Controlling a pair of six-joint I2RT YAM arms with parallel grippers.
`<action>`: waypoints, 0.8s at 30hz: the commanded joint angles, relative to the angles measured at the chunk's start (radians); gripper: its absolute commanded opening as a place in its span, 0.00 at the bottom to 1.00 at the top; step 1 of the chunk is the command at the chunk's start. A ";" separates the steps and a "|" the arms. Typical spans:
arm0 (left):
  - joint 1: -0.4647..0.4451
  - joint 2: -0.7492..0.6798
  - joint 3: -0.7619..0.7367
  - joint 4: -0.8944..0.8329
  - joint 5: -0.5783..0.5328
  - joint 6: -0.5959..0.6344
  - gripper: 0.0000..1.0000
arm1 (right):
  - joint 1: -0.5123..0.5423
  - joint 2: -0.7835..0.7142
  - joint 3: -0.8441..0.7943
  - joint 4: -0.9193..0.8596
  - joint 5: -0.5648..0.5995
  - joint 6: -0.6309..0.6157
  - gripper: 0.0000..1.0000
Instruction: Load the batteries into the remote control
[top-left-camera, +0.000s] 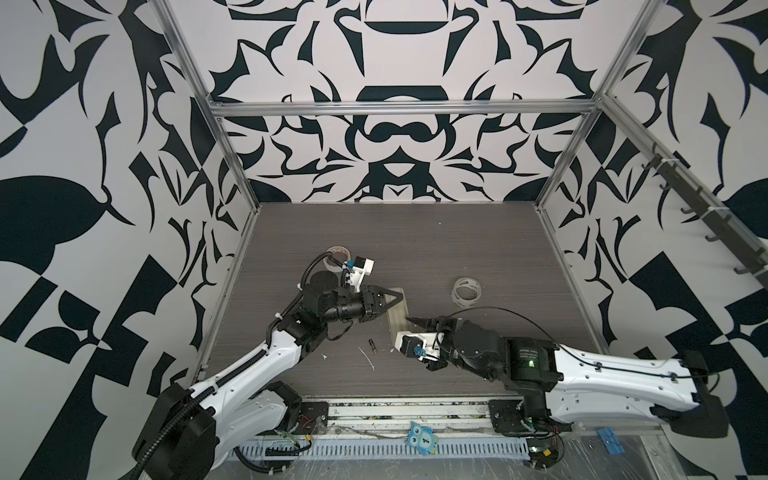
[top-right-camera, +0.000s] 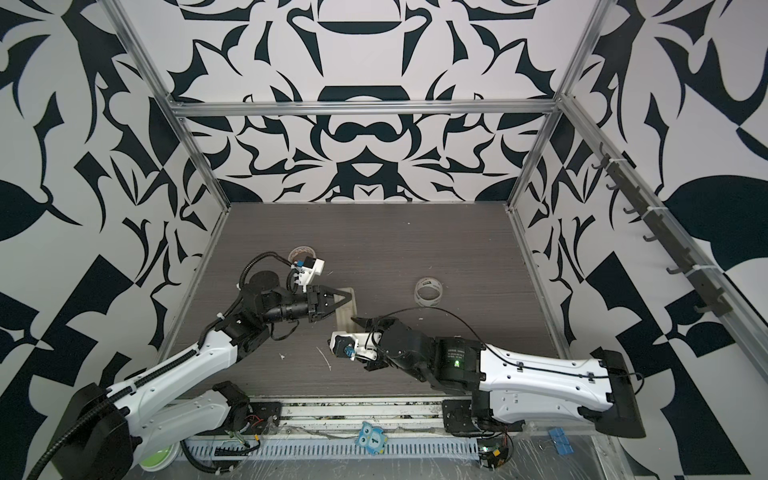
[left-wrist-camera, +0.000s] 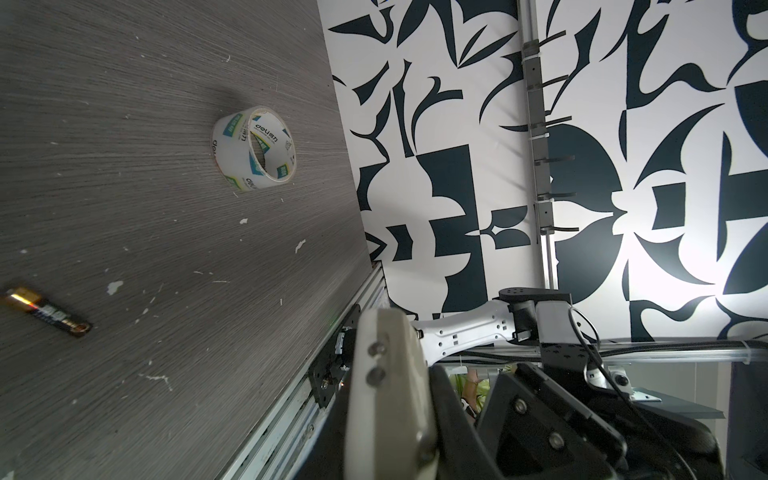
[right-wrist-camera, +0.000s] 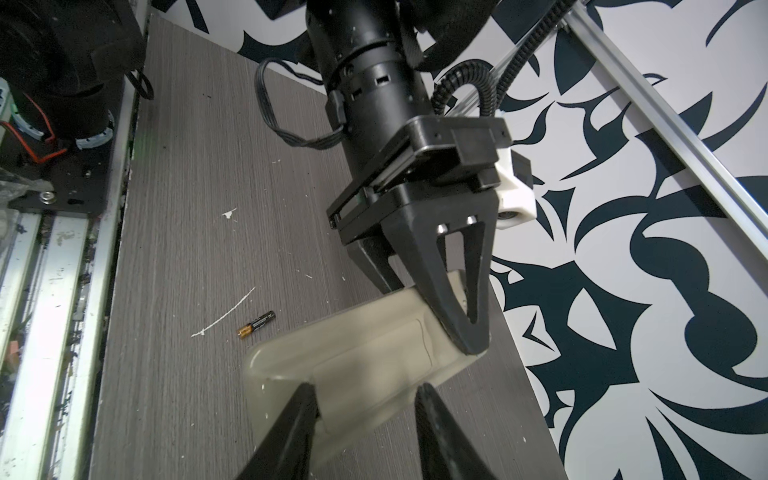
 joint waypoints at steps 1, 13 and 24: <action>0.004 -0.025 0.022 0.020 0.030 -0.003 0.00 | -0.003 0.011 0.042 -0.006 -0.028 0.020 0.44; 0.018 -0.022 0.034 0.003 0.084 0.010 0.00 | -0.003 0.038 0.055 -0.053 -0.034 0.027 0.44; 0.026 -0.002 0.078 -0.026 0.169 0.020 0.00 | -0.003 0.099 0.084 -0.070 0.058 -0.028 0.44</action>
